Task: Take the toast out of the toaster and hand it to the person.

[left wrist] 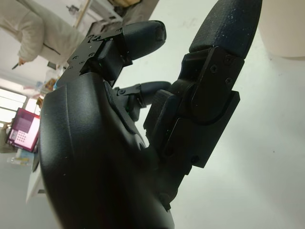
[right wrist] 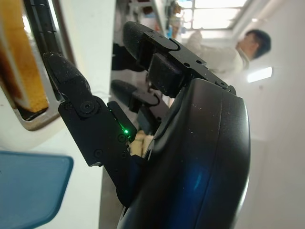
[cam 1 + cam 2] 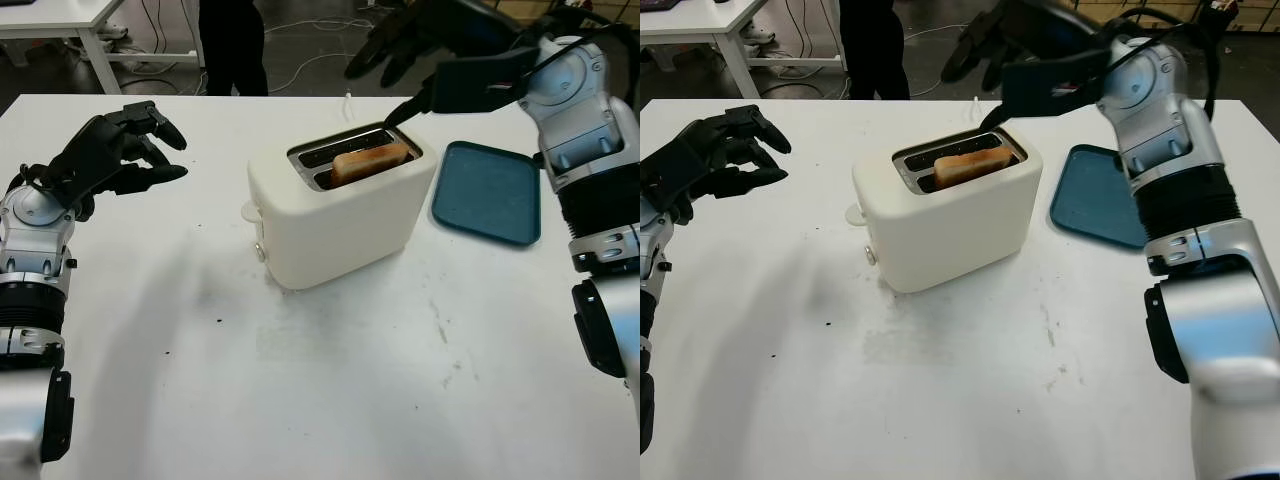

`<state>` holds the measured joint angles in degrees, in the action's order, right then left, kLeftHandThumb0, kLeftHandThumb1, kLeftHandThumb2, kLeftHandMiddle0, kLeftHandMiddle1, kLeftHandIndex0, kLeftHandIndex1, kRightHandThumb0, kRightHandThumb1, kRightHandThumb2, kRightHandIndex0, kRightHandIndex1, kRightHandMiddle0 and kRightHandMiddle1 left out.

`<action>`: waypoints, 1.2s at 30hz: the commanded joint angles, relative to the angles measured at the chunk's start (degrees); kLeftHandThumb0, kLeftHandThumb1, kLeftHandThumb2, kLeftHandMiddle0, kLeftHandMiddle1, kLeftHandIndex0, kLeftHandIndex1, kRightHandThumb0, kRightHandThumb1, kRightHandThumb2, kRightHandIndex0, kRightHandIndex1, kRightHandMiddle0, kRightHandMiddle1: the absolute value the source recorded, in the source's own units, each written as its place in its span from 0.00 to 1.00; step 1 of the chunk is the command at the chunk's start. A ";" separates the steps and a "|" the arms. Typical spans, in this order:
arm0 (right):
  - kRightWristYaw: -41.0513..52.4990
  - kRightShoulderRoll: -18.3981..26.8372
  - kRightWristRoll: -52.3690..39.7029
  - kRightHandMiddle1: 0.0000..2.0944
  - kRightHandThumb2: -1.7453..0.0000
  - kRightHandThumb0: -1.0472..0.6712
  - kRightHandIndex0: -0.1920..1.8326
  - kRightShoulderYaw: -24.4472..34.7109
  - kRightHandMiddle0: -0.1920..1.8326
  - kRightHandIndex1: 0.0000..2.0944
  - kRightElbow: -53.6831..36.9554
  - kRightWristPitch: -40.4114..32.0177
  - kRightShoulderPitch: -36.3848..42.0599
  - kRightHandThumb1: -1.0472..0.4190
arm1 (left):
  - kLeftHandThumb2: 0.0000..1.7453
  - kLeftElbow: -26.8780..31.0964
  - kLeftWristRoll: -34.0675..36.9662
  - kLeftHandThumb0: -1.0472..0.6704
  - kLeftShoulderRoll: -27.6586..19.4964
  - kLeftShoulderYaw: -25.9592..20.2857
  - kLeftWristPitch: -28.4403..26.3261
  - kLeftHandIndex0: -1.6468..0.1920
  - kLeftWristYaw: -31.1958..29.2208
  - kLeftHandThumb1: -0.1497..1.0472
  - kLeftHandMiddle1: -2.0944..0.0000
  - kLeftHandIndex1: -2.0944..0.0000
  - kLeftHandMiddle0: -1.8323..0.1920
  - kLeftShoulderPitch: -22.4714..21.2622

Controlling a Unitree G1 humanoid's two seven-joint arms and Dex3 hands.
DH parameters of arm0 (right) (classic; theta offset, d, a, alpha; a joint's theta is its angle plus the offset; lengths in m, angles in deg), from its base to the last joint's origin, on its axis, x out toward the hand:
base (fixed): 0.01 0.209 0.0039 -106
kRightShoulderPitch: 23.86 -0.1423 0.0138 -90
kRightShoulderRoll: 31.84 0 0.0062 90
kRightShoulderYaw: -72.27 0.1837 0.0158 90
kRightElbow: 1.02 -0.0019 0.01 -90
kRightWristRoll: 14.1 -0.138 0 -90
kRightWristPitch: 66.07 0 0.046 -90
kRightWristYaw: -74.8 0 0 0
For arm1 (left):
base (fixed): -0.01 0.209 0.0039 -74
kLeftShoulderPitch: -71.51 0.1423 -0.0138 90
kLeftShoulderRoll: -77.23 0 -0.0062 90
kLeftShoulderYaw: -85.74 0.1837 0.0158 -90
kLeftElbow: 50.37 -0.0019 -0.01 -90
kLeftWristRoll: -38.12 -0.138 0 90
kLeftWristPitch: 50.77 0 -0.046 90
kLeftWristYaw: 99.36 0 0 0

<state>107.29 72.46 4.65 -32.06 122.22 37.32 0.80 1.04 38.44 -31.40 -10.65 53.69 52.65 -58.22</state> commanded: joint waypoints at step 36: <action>-0.57 0.08 7.01 0.03 1.00 0.32 0.52 -3.07 0.60 0.44 -0.88 2.93 3.13 0.30 | 0.00 -0.06 -0.32 0.00 -0.24 0.03 1.50 0.69 0.63 0.83 0.24 0.30 0.74 -1.05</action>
<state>107.31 72.57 11.49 -35.21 121.66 40.76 3.28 0.82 38.37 -31.40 -10.63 53.97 52.74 -58.22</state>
